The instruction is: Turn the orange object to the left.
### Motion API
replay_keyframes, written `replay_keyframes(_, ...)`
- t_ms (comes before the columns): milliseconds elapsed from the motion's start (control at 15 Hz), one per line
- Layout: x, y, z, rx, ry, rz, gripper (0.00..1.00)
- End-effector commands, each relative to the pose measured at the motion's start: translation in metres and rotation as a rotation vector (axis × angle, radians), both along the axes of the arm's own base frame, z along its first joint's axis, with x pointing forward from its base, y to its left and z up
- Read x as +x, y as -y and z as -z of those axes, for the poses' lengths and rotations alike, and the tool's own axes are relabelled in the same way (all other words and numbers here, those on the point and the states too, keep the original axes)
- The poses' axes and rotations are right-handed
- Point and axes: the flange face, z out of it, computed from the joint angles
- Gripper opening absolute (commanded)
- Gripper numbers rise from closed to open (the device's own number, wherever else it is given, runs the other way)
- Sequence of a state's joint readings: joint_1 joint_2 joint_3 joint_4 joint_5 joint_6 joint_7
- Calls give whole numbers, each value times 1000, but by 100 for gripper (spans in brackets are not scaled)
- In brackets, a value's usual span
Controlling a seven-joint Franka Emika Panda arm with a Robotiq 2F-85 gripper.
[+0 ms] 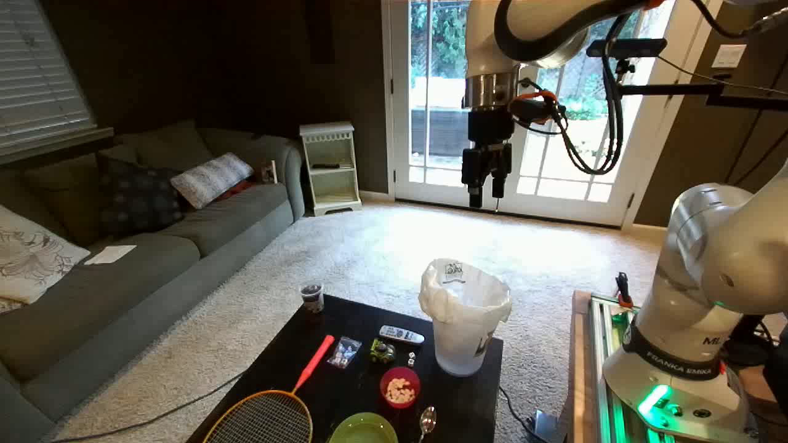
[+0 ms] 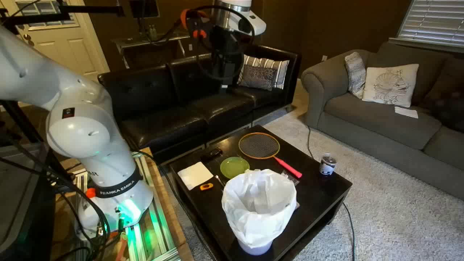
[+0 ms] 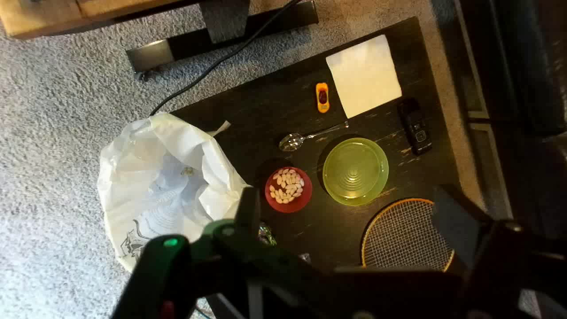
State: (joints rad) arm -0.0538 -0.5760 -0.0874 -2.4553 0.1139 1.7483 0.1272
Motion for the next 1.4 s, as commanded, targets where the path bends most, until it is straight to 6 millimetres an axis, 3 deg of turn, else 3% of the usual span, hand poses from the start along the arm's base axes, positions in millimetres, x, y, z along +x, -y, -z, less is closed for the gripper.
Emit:
replay_keyframes(0,0,0,0,0,-1,0,100)
replay_keyframes(400,4,-5,-2,-4,15,-30,100)
replay_keyframes(533,19,-26,21,51,-46,-118,100)
replay_keyframes(867,33,-90,62,134,-148,-289,100)
replay_keyframes(1067,31,-135,87,92,-208,-340,100)
replay_keyframes(1333,32,-178,116,7,-172,-395,100)
